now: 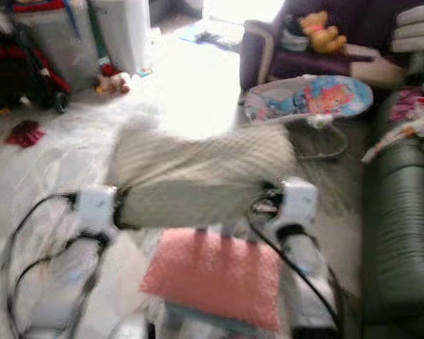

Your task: Move the pillow to the sofa

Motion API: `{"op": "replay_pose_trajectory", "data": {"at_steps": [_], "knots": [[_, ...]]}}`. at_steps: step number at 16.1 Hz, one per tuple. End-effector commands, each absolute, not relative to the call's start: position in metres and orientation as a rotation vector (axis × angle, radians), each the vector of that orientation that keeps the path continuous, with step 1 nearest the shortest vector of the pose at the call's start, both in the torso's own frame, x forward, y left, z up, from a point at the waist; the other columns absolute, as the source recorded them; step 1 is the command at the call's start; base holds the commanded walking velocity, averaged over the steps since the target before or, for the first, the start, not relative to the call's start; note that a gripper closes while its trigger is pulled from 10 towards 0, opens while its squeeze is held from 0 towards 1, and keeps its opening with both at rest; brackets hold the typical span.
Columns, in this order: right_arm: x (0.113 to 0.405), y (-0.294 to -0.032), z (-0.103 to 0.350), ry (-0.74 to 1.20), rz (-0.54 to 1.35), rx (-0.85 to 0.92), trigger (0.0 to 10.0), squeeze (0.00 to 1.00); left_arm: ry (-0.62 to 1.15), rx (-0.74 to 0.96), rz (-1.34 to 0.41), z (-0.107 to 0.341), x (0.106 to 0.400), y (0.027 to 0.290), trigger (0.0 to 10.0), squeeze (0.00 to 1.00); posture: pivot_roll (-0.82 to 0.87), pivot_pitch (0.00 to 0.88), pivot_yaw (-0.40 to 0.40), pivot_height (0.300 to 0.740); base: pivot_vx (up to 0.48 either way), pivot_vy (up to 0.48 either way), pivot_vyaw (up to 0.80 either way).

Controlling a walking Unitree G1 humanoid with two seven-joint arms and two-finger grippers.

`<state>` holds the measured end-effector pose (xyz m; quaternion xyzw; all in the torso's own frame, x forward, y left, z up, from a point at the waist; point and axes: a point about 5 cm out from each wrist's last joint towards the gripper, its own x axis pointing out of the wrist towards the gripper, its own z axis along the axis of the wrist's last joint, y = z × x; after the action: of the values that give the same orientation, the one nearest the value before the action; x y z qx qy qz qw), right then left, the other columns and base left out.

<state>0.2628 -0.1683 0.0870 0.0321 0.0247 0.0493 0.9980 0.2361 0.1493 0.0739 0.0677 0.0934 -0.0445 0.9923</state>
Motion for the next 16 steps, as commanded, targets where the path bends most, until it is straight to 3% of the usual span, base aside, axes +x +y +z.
{"op": "replay_pose_trajectory", "data": {"at_steps": [1, 10, 16], "knots": [[0.258, -0.185, 0.086, 0.046, 0.041, 0.050, 10.0, 0.00, 0.161, 0.129, -0.146, 0.079, 0.240, 0.135, 10.0, 0.00, -0.03, 0.000, 0.004, 0.740, 0.000, 0.000, 0.00], [0.257, -0.192, 0.078, 0.088, -0.016, 0.067, 10.0, 0.00, 0.137, 0.039, -0.249, 0.088, 0.245, 0.121, 10.0, 0.00, -0.04, 0.000, 0.008, 0.740, 0.000, 0.000, 0.00], [0.256, -0.196, 0.078, 0.098, -0.026, 0.062, 10.0, 0.00, 0.148, 0.021, -0.260, 0.087, 0.244, 0.119, 10.0, 0.00, -0.05, 0.000, 0.007, 0.740, -0.287, 0.000, 0.00]]}}
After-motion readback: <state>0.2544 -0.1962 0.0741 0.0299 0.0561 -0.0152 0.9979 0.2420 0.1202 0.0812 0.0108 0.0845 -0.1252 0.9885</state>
